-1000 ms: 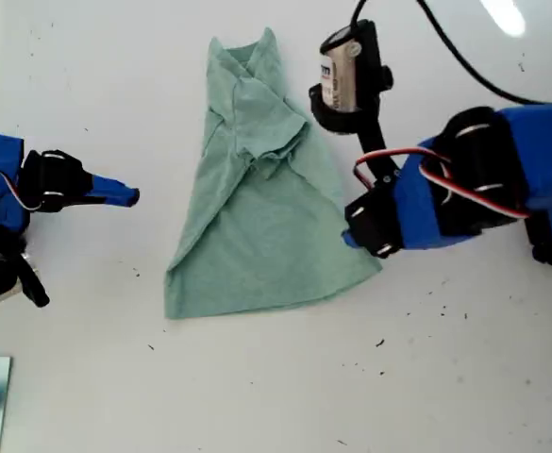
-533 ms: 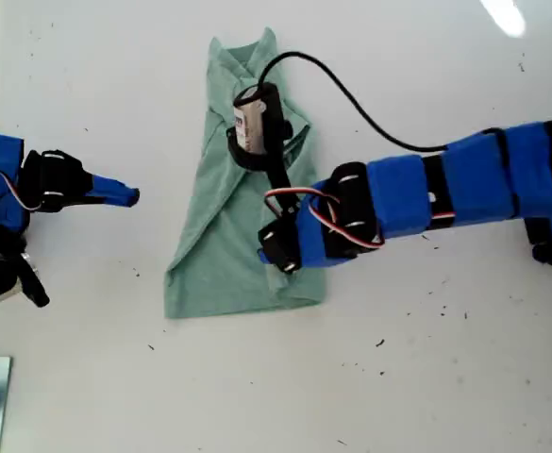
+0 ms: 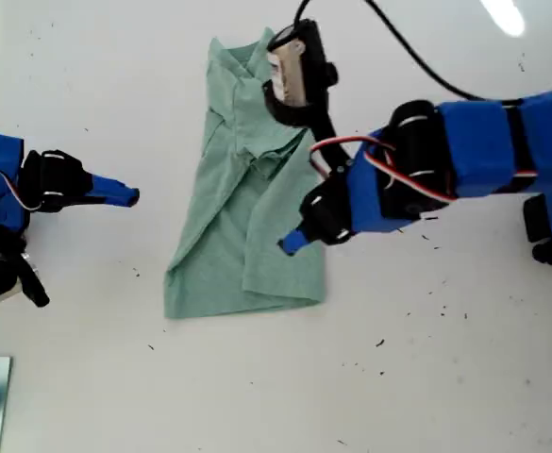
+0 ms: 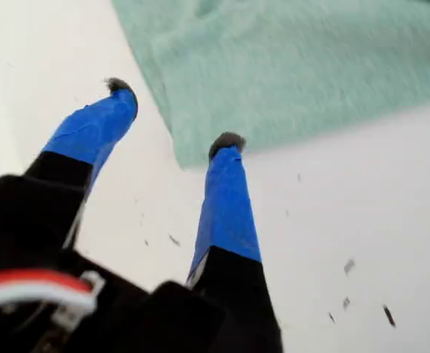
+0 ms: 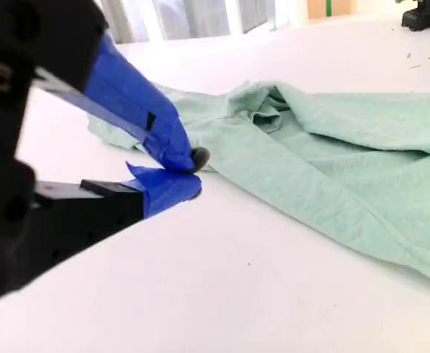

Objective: Fold t shirt

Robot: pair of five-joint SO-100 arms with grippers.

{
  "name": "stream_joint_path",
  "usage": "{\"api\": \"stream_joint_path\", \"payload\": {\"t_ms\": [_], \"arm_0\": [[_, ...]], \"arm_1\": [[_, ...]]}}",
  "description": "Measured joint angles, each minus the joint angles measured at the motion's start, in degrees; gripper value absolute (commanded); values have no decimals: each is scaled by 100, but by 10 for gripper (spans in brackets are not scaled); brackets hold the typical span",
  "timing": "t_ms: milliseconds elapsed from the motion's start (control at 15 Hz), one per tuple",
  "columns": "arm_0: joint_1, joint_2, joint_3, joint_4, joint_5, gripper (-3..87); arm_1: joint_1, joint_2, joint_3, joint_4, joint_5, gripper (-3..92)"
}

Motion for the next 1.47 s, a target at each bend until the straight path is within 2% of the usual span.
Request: {"api": "stream_joint_path", "payload": {"t_ms": [133, 333, 400, 533, 667, 733, 800, 1000, 1067, 1133, 1200, 1333, 1467], "arm_0": [[0, 0, 0, 0, 0, -3], [-62, 0, 0, 0, 0, -3], [-62, 0, 0, 0, -44, -3], [-62, -141, -185, -18, -246, -3], [132, -1468, -1020, -53, -721, -3], [360, -2681, -1907, 132, -940, -3], [624, -3867, -3059, 633, -1037, -3], [1107, -7181, -7198, 2733, -1081, -3], [1371, -8016, -8508, 3067, -967, -2], [1600, -8631, -9483, 3182, -879, 103], [1723, -8982, -9835, 3208, -844, 251], [1731, -9334, -9958, 3217, -844, 307], [1740, -9378, -9932, 3217, -844, 320]], "arm_1": [[360, 1433, 2118, -123, -18, 26], [1178, 4184, 6284, -1644, 79, 24], [1450, 5177, 7532, -1837, 105, 24], [1819, 6214, 8859, -1995, 123, 24], [1837, 6398, 9316, -2408, 123, 24], [1872, 6363, 9483, -2646, 123, 24], [1872, 6311, 9615, -2821, 132, 24], [1890, 6302, 9677, -3015, 123, 24], [1890, 6302, 9694, -3041, 123, 24], [1890, 6302, 9703, -3050, 123, 25], [1890, 6302, 9712, -3050, 123, 25], [1890, 6302, 9712, -3059, 123, 25], [1890, 6302, 9712, -3059, 123, 25]]}}
